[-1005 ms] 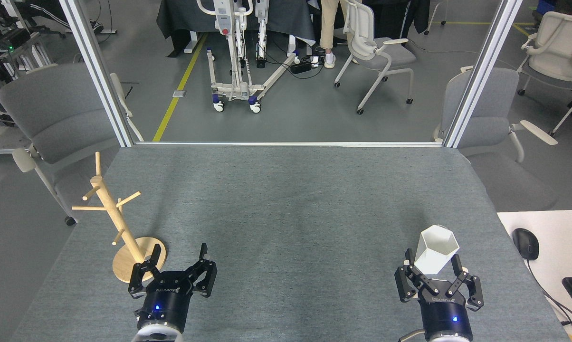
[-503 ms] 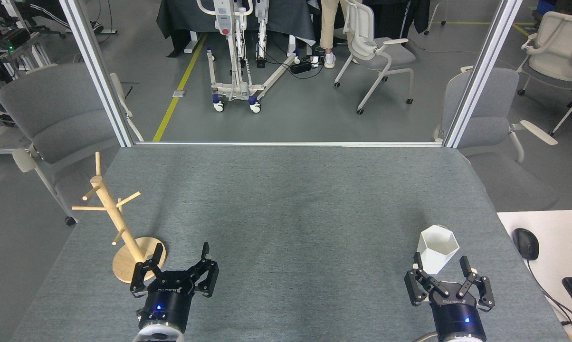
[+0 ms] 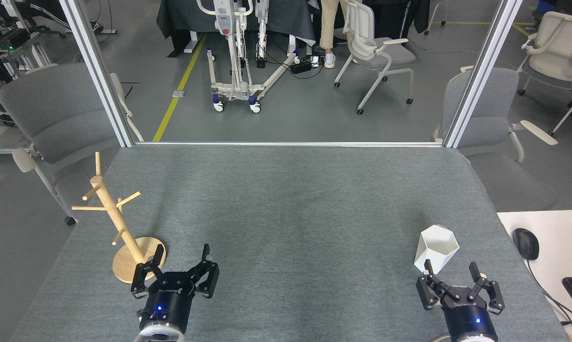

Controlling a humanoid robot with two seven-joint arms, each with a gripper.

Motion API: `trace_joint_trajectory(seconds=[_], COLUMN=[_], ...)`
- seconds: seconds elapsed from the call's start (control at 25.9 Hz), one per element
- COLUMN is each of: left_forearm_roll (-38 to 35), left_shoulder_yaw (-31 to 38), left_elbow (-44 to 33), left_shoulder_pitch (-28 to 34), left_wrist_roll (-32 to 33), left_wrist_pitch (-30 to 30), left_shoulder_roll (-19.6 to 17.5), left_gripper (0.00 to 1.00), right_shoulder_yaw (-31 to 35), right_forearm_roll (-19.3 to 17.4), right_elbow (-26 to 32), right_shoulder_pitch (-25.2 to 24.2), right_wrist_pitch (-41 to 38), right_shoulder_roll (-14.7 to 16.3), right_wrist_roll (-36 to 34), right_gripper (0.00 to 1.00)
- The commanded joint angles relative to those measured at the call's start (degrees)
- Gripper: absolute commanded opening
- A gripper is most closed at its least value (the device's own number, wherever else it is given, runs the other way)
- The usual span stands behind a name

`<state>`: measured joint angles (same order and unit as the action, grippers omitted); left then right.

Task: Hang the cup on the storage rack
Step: 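Lower the right gripper over the white hexagonal cup, then close the right gripper on the white cup's rim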

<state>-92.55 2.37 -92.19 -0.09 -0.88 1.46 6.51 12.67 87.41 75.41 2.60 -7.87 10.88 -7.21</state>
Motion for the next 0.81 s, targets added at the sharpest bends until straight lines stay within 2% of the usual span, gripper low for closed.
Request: trace_joint_trajectory(seconds=[0.0, 0.35, 0.77], left_forearm_roll=[0.00, 0.00, -0.09], left_shoulder_yaw=[0.00, 0.00, -0.09], left_elbow=[0.08, 0.34, 1.04], left_shoulder_pitch=[0.00, 0.00, -0.09], left_wrist_roll=[0.00, 0.18, 0.44], left_wrist_pitch=[0.03, 0.12, 0.12], left_shoulder_roll=[0.09, 0.00, 0.00], left_gripper=[0.99, 0.99, 0.99], right_shoulder_yaw=[-0.01, -0.18, -0.19], right_forearm_roll=[-0.49, -0.58, -0.49], right_elbow=[-3.34, -8.09, -10.81], right_shoulder_pitch=[2.49, 6.45, 7.77], right_wrist_pitch=[0.14, 0.76, 0.84], right_shoulder_roll=[0.46, 0.90, 0.99], right_wrist_roll=[-0.08, 0.09, 0.09], right_gripper=[1.00, 1.00, 1.00])
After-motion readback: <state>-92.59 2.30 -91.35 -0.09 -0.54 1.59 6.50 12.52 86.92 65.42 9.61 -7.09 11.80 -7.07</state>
